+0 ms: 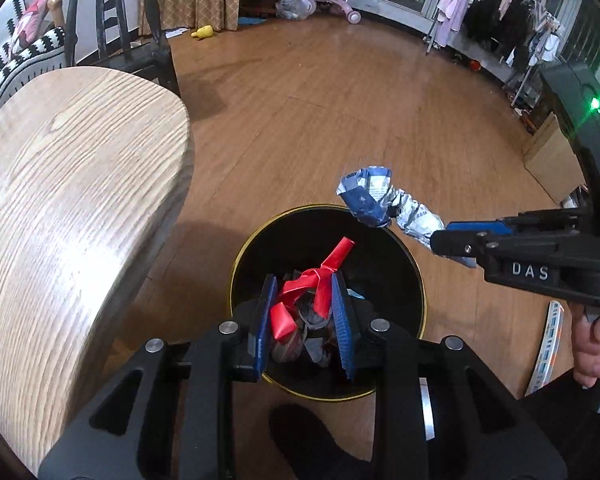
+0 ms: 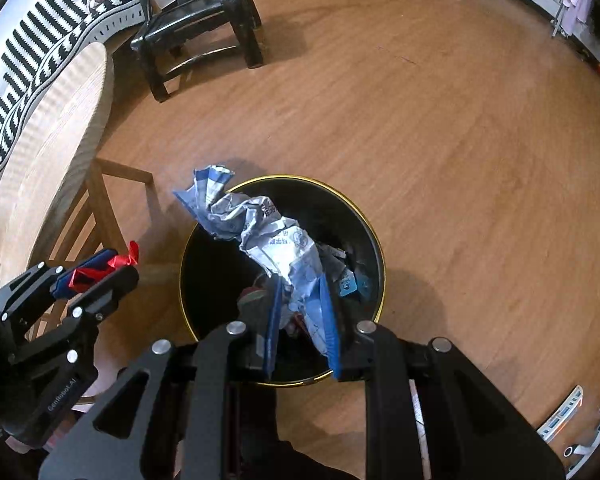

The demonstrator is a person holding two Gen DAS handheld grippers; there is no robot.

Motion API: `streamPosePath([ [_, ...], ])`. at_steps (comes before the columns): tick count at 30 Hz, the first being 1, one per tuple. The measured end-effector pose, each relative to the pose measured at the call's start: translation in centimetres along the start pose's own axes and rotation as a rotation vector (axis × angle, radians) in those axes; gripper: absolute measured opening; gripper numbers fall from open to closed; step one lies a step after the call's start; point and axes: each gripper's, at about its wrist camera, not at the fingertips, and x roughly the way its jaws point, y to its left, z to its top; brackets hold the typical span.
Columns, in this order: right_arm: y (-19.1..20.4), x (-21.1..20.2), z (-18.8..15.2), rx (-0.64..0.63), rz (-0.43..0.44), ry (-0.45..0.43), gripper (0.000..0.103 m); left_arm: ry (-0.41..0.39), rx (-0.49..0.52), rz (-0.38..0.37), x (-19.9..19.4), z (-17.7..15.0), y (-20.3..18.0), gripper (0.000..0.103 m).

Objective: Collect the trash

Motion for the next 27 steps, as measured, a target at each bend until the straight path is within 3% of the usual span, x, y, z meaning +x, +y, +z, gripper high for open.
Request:
streamPosePath([
  [10,0.5,0.1,-0.1,-0.008,-0.002,-0.01,0.02,-0.006,0.003,-0.019,0.0,0.3,-0.1,0.03],
  [12,0.8,0.3,-0.1,-0.024,-0.004,0.007,0.021,-0.013,0.003,-0.021,0.0,0.3,-0.2,0.051],
  [13,1.0,0.4,0.0,-0.024,0.003,0.016,0.03,-0.013,0.003,-0.022,-0.1,0.3,-0.2,0.057],
  [14,1.1,0.5,0.0,-0.021,-0.002,0.02,0.052,-0.017,0.007,-0.03,-0.4,0.3,-0.2,0.065],
  [16,1.5,-0.2,0.3,-0.033,-0.02,-0.012,0.072,-0.025,0.014,-0.028,-0.8,0.3,-0.3,0.072],
  [22,2.6,-2.0,1.0,-0.03,-0.009,-0.081,0.072,-0.058,0.019,-0.028,-3.6,0.1,0.4,0.085],
  [27,7.0,-4.3,2.2,-0.093,0.034,-0.167,0.073,-0.134,-0.01,0.052,-8.6,-0.8,3.4,0.093],
])
